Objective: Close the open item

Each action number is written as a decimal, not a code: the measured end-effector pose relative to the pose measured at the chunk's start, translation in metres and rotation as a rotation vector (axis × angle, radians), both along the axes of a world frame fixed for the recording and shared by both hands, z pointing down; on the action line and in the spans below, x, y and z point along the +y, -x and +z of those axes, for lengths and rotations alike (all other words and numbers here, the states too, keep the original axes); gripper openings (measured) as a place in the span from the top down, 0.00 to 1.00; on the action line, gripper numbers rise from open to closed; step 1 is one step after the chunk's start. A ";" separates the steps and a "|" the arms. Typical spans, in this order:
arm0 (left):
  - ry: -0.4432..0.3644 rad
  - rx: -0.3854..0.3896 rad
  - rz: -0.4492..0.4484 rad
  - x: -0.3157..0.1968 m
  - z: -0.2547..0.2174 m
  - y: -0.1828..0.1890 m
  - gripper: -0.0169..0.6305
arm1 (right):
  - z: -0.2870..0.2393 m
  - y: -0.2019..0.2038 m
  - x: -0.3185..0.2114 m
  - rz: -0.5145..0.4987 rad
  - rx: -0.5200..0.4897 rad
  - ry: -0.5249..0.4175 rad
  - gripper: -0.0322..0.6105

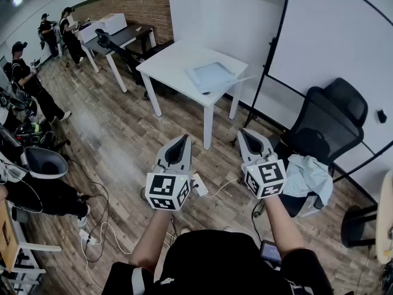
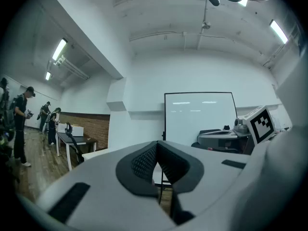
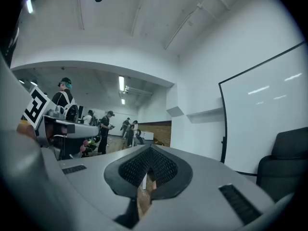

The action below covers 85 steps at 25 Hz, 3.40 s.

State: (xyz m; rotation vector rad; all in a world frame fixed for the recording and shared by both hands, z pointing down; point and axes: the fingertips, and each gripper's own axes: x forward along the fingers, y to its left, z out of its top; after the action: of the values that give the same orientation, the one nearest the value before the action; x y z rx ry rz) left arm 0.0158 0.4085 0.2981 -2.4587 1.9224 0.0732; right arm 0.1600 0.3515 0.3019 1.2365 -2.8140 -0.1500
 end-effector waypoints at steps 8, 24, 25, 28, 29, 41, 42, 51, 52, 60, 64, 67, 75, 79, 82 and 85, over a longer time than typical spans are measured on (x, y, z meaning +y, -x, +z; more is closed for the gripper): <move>0.015 0.000 -0.006 -0.003 0.005 -0.015 0.96 | 0.006 -0.017 -0.002 -0.012 -0.037 0.046 0.89; 0.068 0.009 0.016 -0.009 0.026 -0.116 0.96 | 0.034 -0.105 -0.010 -0.025 -0.027 0.090 0.89; 0.075 0.005 0.016 -0.009 0.029 -0.120 0.96 | 0.036 -0.108 -0.010 -0.028 -0.029 0.096 0.89; 0.079 -0.010 0.017 -0.008 0.032 -0.125 0.96 | 0.040 -0.110 -0.014 -0.033 -0.037 0.100 0.89; 0.078 -0.012 0.015 -0.010 0.031 -0.124 0.96 | 0.040 -0.110 -0.016 -0.033 -0.043 0.102 0.89; 0.096 0.013 0.003 -0.072 0.037 -0.082 0.96 | 0.047 -0.070 -0.076 -0.046 -0.060 0.134 0.89; 0.096 0.020 0.004 -0.080 0.038 -0.075 0.96 | 0.047 -0.064 -0.084 -0.046 -0.055 0.134 0.89; 0.106 0.076 0.015 -0.169 0.047 -0.007 0.96 | 0.049 0.005 -0.173 -0.043 -0.038 0.151 0.89; 0.109 0.077 0.019 -0.179 0.047 0.001 0.96 | 0.047 0.014 -0.182 -0.041 -0.038 0.149 0.89; 0.119 0.068 0.052 -0.245 0.033 0.063 0.96 | 0.034 0.077 -0.245 -0.024 -0.045 0.154 0.89; 0.118 0.058 0.064 -0.267 0.030 0.087 0.96 | 0.032 0.097 -0.270 -0.009 -0.052 0.157 0.89; 0.120 0.068 0.084 -0.281 0.032 0.102 0.96 | 0.033 0.112 -0.286 0.007 -0.052 0.163 0.89; 0.121 0.090 0.131 -0.301 0.039 0.121 0.96 | 0.048 0.130 -0.300 0.044 -0.023 0.176 0.89; 0.146 0.097 0.169 -0.312 0.051 0.106 0.96 | 0.058 0.116 -0.307 0.081 -0.010 0.196 0.89; 0.159 0.097 0.192 -0.323 0.057 0.089 0.96 | 0.065 0.097 -0.314 0.107 -0.003 0.209 0.89; 0.163 0.088 0.207 -0.336 0.060 0.074 0.96 | 0.075 0.076 -0.326 0.133 -0.003 0.224 0.89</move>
State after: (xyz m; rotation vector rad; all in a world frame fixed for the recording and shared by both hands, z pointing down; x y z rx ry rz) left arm -0.0579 0.0720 0.3586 -2.7999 1.7634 0.0290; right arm 0.0844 0.0257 0.3771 1.3634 -2.6490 0.1683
